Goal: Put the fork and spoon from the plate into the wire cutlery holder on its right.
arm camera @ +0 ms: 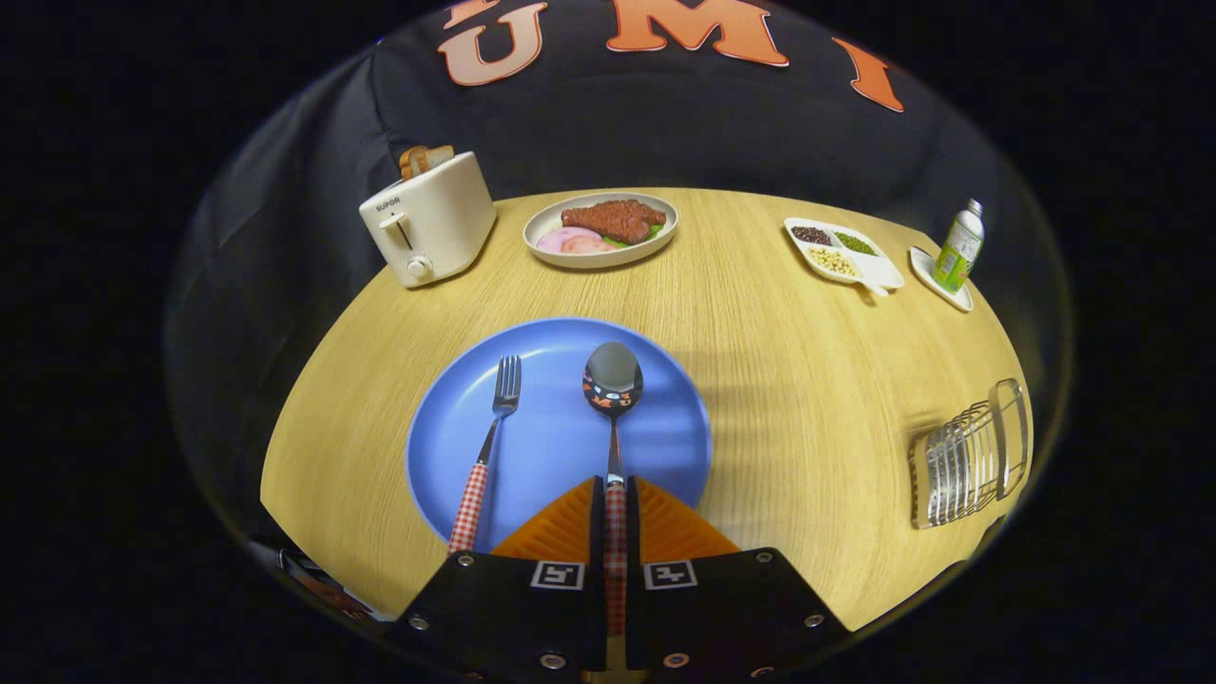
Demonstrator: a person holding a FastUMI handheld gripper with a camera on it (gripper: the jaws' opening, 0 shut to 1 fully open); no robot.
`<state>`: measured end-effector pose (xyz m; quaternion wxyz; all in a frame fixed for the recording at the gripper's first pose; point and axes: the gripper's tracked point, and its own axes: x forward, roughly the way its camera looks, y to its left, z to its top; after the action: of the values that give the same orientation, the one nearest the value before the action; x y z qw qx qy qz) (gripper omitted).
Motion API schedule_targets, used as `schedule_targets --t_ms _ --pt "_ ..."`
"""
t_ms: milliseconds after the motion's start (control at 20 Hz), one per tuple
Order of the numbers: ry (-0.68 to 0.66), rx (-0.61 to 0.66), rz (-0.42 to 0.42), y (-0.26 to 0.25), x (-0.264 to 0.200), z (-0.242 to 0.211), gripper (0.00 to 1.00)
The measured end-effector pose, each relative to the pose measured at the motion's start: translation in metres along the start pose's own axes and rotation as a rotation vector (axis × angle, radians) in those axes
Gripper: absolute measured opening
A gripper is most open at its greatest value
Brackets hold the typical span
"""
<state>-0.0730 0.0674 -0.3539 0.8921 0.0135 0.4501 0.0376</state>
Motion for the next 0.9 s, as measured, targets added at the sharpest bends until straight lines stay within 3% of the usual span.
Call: schedule_targets --t_ms 450,900 --pt "-0.122 0.087 -0.120 -0.085 -0.074 0.035 0.08" --pt "-0.013 0.107 -0.266 -0.196 -0.128 -0.006 0.08"
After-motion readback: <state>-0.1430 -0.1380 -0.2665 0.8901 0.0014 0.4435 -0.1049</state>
